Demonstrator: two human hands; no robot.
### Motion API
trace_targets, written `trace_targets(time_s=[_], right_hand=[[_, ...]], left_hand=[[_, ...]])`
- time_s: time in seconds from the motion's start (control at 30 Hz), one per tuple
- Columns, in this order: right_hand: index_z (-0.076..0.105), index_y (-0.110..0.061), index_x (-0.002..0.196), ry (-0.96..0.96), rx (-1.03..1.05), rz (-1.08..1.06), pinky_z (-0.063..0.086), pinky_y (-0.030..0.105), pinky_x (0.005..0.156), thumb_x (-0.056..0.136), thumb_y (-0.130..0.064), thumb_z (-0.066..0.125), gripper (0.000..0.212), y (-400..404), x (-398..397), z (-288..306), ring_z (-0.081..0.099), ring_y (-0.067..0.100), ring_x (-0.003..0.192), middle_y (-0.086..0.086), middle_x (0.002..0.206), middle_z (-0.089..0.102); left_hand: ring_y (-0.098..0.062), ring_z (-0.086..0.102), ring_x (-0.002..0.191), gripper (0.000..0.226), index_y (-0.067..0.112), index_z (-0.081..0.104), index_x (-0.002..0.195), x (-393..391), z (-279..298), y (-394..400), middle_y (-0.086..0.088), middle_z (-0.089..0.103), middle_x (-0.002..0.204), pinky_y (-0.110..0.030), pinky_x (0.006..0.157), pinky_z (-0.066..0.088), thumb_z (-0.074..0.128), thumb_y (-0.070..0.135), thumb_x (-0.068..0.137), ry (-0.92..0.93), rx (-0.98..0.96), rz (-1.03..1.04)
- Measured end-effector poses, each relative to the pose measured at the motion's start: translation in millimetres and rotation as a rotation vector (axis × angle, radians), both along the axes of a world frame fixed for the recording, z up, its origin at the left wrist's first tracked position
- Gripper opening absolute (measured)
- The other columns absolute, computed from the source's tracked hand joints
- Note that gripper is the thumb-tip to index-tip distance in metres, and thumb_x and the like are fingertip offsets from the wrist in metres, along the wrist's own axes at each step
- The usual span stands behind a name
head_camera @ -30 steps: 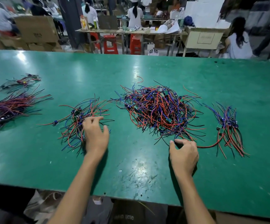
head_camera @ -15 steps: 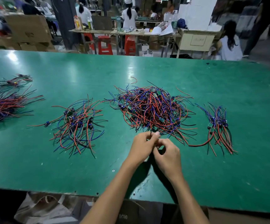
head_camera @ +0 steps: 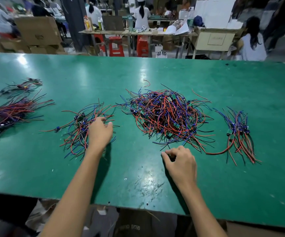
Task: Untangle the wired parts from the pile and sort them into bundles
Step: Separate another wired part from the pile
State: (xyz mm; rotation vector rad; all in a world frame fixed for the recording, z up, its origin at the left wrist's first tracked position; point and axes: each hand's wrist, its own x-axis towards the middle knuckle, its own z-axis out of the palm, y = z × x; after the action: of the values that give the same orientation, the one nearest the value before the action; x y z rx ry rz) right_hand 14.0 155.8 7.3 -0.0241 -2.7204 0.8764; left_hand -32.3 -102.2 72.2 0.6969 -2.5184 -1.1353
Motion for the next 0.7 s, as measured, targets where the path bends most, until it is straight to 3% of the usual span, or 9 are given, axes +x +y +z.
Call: trace_targets(time_s=[0.1, 0.2, 0.3, 0.47, 0.57, 0.7], right_hand=[[0.074, -0.022, 0.097, 0.043, -0.05, -0.035, 0.046, 0.035, 0.078, 0.09, -0.033, 0.072, 0.013, 1, 1, -1, 0.059, 0.022, 0.09, -0.004, 0.087, 0.062], [0.073, -0.019, 0.112, 0.02, -0.032, -0.102, 0.047, 0.038, 0.083, 0.093, -0.034, 0.069, 0.025, 2, -2, -2, 0.058, 0.025, 0.096, 0.0, 0.092, 0.062], [0.076, -0.018, 0.092, 0.01, -0.049, -0.1, 0.046, 0.038, 0.075, 0.094, -0.032, 0.069, 0.016, 2, -2, -3, 0.058, 0.027, 0.088, -0.002, 0.08, 0.057], [0.074, -0.024, 0.083, 0.026, -0.101, -0.017, 0.042, 0.033, 0.067, 0.092, -0.028, 0.071, 0.01, 5, -1, -1, 0.057, 0.021, 0.078, -0.006, 0.073, 0.055], [0.072, -0.025, 0.087, 0.123, -0.152, 0.086, 0.042, 0.032, 0.07, 0.093, -0.025, 0.071, 0.005, 6, 3, -1, 0.054, 0.014, 0.079, -0.01, 0.076, 0.055], [0.068, -0.022, 0.091, 0.254, -0.22, 0.033, 0.034, 0.023, 0.071, 0.095, -0.019, 0.068, 0.004, 10, 4, -2, 0.052, 0.011, 0.082, -0.017, 0.086, 0.052]], left_hand=[[-0.039, 0.044, 0.13, 0.053, -0.001, 0.045, 0.143, 3, -3, -21, -0.027, 0.05, 0.137, -0.044, 0.109, 0.035, 0.059, 0.022, 0.097, -0.096, -0.11, 0.037], [-0.037, 0.031, 0.136, 0.049, 0.006, 0.05, 0.139, 12, -10, -15, -0.023, 0.039, 0.145, -0.047, 0.113, 0.027, 0.061, 0.023, 0.094, -0.113, -0.274, 0.069], [-0.032, 0.033, 0.131, 0.037, 0.019, 0.062, 0.127, 20, -17, 11, -0.013, 0.047, 0.138, -0.044, 0.106, 0.027, 0.064, 0.022, 0.091, 0.016, -0.396, 0.031], [-0.02, 0.05, 0.113, 0.02, 0.022, 0.068, 0.114, 32, -36, 76, 0.001, 0.062, 0.114, -0.035, 0.097, 0.038, 0.058, 0.029, 0.099, 0.2, -0.266, -0.346], [-0.015, 0.048, 0.114, 0.031, 0.025, 0.069, 0.12, 37, -48, 106, 0.005, 0.06, 0.115, -0.032, 0.097, 0.035, 0.05, 0.042, 0.102, 0.208, -0.273, -0.45], [-0.013, 0.041, 0.119, 0.033, 0.037, 0.07, 0.121, 48, -58, 116, 0.007, 0.052, 0.123, -0.029, 0.095, 0.028, 0.054, 0.053, 0.097, 0.268, -0.303, -0.445]])
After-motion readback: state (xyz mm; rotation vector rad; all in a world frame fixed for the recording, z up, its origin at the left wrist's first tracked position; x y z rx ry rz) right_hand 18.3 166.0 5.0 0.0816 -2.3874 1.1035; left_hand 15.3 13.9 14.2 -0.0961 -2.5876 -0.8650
